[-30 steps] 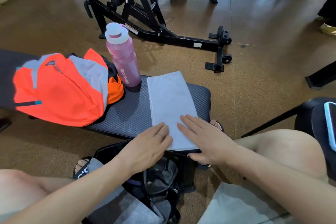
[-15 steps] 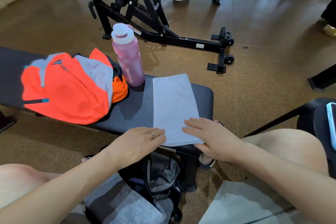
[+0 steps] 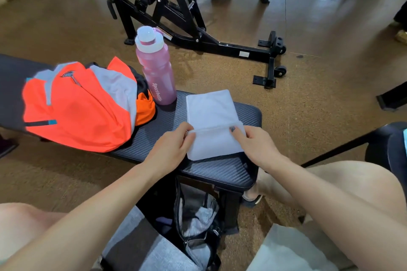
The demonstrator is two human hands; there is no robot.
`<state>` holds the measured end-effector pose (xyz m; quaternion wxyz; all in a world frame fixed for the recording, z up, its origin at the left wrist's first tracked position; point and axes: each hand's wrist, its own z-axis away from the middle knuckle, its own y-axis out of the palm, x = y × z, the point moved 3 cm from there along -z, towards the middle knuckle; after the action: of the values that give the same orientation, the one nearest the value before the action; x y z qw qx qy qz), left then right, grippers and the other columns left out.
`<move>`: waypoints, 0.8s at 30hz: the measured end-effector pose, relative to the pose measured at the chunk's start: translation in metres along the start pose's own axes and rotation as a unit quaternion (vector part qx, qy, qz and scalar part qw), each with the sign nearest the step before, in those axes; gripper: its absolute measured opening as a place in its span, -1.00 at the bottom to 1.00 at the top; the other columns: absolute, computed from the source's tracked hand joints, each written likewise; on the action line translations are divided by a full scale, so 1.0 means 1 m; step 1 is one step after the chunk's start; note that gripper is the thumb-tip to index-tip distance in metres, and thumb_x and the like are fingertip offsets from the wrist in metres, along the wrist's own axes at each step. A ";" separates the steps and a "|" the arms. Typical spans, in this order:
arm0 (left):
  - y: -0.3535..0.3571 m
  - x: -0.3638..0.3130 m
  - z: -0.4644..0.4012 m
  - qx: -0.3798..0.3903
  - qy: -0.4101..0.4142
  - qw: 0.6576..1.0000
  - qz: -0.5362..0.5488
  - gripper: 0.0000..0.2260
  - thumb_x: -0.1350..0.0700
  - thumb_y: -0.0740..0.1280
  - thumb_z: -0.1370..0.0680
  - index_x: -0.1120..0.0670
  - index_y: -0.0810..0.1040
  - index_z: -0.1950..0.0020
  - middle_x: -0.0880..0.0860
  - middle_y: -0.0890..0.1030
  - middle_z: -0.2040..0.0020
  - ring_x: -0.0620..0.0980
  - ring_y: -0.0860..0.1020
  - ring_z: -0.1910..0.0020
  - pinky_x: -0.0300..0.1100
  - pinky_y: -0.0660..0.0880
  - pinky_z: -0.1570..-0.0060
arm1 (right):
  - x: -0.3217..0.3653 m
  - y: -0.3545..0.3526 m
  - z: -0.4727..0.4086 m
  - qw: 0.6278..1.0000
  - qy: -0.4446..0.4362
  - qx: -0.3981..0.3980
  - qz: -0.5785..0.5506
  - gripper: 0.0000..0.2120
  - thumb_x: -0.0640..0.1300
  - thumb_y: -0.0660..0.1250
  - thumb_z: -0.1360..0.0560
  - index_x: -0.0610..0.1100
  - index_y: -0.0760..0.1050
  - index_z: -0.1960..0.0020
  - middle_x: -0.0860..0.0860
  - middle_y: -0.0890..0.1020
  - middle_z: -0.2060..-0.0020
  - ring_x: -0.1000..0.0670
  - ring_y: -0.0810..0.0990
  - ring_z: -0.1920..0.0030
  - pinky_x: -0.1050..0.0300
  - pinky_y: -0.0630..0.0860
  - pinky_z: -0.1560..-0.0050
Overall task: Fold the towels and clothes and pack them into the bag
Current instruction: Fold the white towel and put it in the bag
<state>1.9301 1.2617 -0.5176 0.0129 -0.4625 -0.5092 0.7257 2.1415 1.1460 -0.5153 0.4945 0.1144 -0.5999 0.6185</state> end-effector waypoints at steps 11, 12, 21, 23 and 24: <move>0.011 0.004 0.000 -0.024 -0.007 0.999 -0.021 -0.87 -0.09 0.14 -0.69 -0.12 0.45 -0.05 -0.07 0.60 0.21 0.02 0.55 0.17 0.05 0.50 0.09 | -0.008 0.018 0.005 0.968 -0.047 -0.104 0.224 -0.69 0.05 0.04 -0.71 -0.05 0.30 0.16 0.05 0.42 0.26 -0.08 0.43 0.15 -0.12 0.42 -0.04; 0.011 0.005 0.004 -0.021 -0.011 1.000 -0.017 -0.86 -0.09 0.14 -0.69 -0.12 0.46 -0.04 -0.07 0.60 0.21 0.00 0.55 0.16 0.04 0.50 0.09 | -0.009 0.017 0.006 0.968 -0.060 -0.106 0.218 -0.68 0.05 0.05 -0.71 -0.05 0.28 0.18 0.06 0.38 0.28 -0.08 0.41 0.17 -0.11 0.42 -0.02; 0.022 -0.007 -0.002 -0.029 -0.007 0.989 -0.142 -0.81 -0.04 0.07 -0.71 0.01 0.40 -0.08 0.05 0.60 0.24 0.18 0.56 0.22 0.05 0.48 0.21 | -0.014 0.020 0.003 0.953 -0.008 -0.117 0.280 -0.59 0.11 0.00 -0.70 -0.12 0.47 0.04 -0.06 0.58 0.09 -0.13 0.53 0.04 -0.08 0.41 -0.03; 0.026 -0.009 -0.004 -0.031 -0.003 0.979 -0.202 -0.80 -0.04 0.05 -0.71 0.03 0.37 -0.12 0.07 0.63 0.20 0.24 0.59 0.21 0.02 0.47 0.25 | -0.015 0.023 0.003 0.950 0.006 -0.127 0.284 -0.61 0.11 0.02 -0.70 -0.14 0.48 -0.02 -0.08 0.59 0.07 -0.15 0.54 0.02 -0.09 0.43 -0.04; 0.028 -0.010 -0.004 -0.037 -0.001 0.974 -0.225 -0.81 -0.04 0.07 -0.71 0.04 0.37 -0.14 0.07 0.63 0.19 0.25 0.60 0.21 0.01 0.46 0.27 | -0.015 0.023 0.002 0.950 0.007 -0.137 0.281 -0.64 0.10 0.05 -0.70 -0.15 0.45 -0.04 -0.09 0.59 0.07 -0.17 0.54 0.02 -0.10 0.43 -0.03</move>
<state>1.9509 1.2461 -0.5321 0.1583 -0.3351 -0.6269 0.6853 2.1304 1.1417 -0.5403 0.3160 -0.1318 -0.6834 0.6448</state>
